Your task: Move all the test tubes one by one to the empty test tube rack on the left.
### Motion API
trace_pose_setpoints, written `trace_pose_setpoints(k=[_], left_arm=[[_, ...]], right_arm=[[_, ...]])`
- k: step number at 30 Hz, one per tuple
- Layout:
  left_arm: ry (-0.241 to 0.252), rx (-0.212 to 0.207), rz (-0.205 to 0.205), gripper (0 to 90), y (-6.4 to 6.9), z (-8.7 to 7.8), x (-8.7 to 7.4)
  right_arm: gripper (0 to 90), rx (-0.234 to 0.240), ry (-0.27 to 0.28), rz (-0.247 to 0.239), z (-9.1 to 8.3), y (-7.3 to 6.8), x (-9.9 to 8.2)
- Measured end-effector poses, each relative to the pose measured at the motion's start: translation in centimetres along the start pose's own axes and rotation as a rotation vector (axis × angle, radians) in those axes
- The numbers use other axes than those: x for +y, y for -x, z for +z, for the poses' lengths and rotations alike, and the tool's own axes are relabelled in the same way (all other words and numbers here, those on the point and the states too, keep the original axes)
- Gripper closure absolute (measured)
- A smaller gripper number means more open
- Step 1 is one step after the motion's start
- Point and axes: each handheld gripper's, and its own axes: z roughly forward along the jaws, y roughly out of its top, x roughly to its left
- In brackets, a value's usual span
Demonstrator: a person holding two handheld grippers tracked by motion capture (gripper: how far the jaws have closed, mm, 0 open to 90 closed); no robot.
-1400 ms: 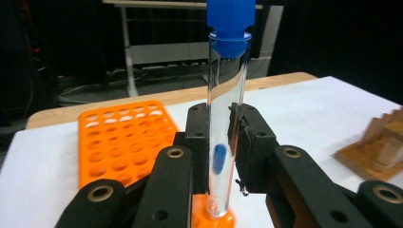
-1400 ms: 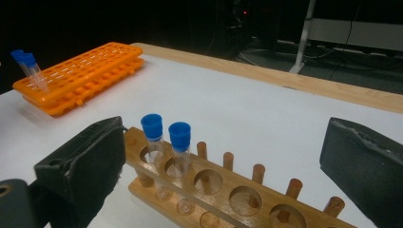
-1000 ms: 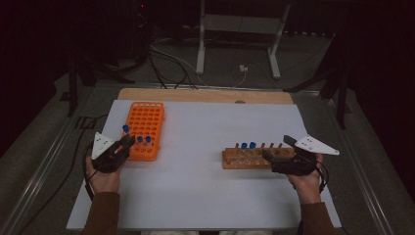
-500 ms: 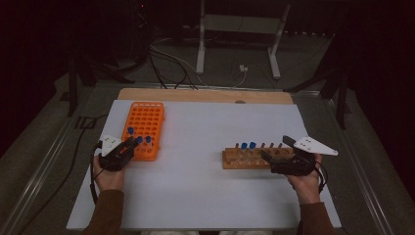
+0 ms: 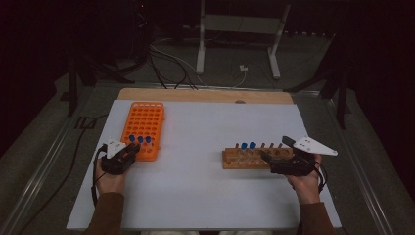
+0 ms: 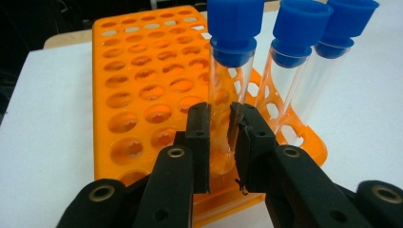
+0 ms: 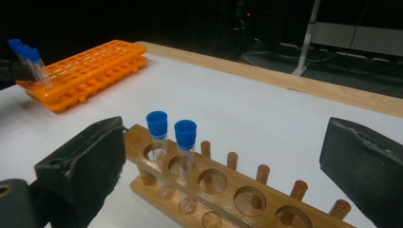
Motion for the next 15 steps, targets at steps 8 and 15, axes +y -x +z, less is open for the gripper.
trace_pose_setpoints(k=[8, 15], left_arm=[[-0.012, -0.002, -0.003, 78.5, -0.04, 0.12, -0.23], [-0.012, -0.018, -0.013, 78.4, -0.25, 0.07, -0.25]], right_arm=[[1.8, 0.005, -0.004, -0.002, 0.08, -0.14, -0.04], [1.8, 0.009, -0.008, -0.007, 0.27, -0.26, -0.09]])
